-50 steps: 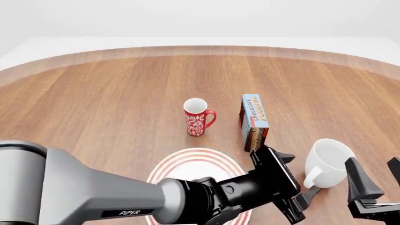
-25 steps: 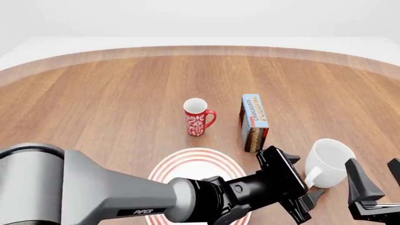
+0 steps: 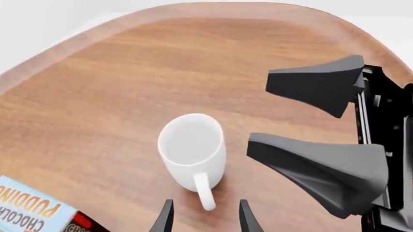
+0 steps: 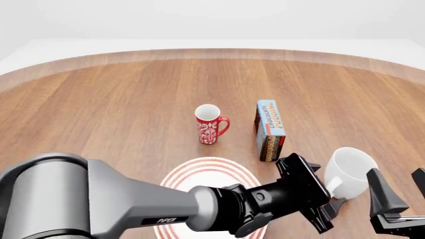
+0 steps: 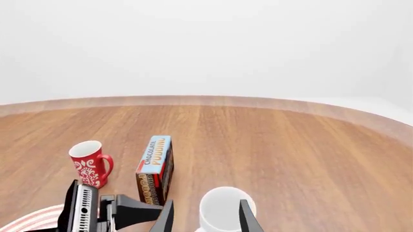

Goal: Pick up the white mug and put it on the plate, and put the chocolate pudding to the right of the plate.

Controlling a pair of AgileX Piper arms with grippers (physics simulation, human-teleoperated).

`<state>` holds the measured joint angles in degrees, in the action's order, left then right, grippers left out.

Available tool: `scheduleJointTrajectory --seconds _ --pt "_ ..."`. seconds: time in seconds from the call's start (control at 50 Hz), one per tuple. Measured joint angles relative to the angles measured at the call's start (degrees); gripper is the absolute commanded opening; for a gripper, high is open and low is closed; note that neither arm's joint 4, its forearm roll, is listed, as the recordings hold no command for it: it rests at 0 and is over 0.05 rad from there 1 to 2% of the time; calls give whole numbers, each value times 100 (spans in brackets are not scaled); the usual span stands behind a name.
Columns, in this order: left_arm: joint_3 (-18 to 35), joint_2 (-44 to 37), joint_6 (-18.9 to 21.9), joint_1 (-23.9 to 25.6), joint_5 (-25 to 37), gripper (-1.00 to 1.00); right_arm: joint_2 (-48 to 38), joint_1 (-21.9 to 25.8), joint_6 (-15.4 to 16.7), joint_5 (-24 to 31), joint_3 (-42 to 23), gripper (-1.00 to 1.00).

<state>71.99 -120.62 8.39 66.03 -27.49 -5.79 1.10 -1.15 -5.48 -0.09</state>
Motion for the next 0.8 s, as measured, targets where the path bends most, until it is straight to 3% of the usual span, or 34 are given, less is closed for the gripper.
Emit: scheduleJointTrajectory --seconds 0.8 --pt "700 -593 68 -59 366 100 0 0 0 0 0 100"
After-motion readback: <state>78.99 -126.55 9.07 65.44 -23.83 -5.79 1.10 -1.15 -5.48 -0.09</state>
